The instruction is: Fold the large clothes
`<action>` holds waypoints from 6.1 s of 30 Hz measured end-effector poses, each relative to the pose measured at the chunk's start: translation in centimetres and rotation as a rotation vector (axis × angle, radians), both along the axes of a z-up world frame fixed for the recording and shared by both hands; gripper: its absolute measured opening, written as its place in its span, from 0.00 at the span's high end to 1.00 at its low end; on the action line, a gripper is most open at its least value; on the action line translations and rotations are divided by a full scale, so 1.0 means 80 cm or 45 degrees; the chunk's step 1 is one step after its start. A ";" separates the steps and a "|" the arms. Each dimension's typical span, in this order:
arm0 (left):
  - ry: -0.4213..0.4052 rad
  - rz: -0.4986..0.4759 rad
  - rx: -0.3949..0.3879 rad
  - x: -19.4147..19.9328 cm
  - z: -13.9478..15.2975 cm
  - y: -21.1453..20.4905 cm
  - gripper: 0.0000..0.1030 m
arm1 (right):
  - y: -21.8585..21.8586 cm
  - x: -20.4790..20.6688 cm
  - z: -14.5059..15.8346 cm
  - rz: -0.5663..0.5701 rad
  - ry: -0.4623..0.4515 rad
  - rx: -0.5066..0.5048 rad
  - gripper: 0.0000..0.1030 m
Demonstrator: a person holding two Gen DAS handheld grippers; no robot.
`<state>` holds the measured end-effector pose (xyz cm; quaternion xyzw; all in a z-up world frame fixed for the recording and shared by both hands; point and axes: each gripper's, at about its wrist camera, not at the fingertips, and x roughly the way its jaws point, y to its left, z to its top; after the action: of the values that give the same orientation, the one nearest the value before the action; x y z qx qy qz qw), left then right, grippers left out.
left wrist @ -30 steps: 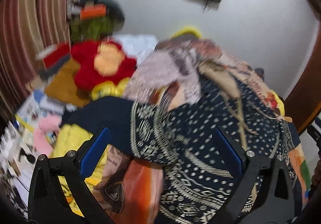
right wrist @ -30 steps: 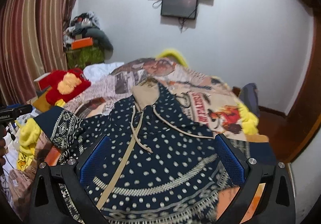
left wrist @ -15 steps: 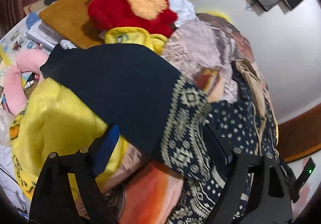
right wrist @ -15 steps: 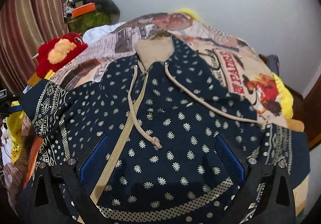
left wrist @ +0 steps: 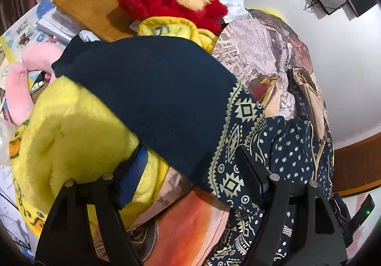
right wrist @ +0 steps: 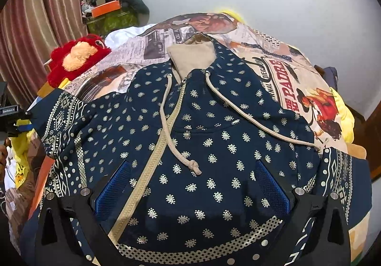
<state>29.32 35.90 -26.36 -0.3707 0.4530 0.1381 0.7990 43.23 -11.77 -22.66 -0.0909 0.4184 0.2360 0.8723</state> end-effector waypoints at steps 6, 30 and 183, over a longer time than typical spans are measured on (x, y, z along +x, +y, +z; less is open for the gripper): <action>-0.003 0.084 0.036 0.014 -0.002 0.021 0.40 | 0.000 -0.007 -0.002 0.009 -0.014 -0.032 0.00; -0.270 -0.569 0.896 0.109 0.187 -0.279 0.96 | -0.070 -0.033 0.038 -0.053 0.001 -0.087 0.00; 0.025 -0.758 0.862 0.007 0.110 -0.330 0.06 | -0.303 -0.011 0.032 -0.451 0.165 0.131 0.18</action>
<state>29.85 9.50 -17.54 0.0595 0.4766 0.0461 0.8759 42.35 -36.01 -20.08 0.0444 0.4706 0.1053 0.8749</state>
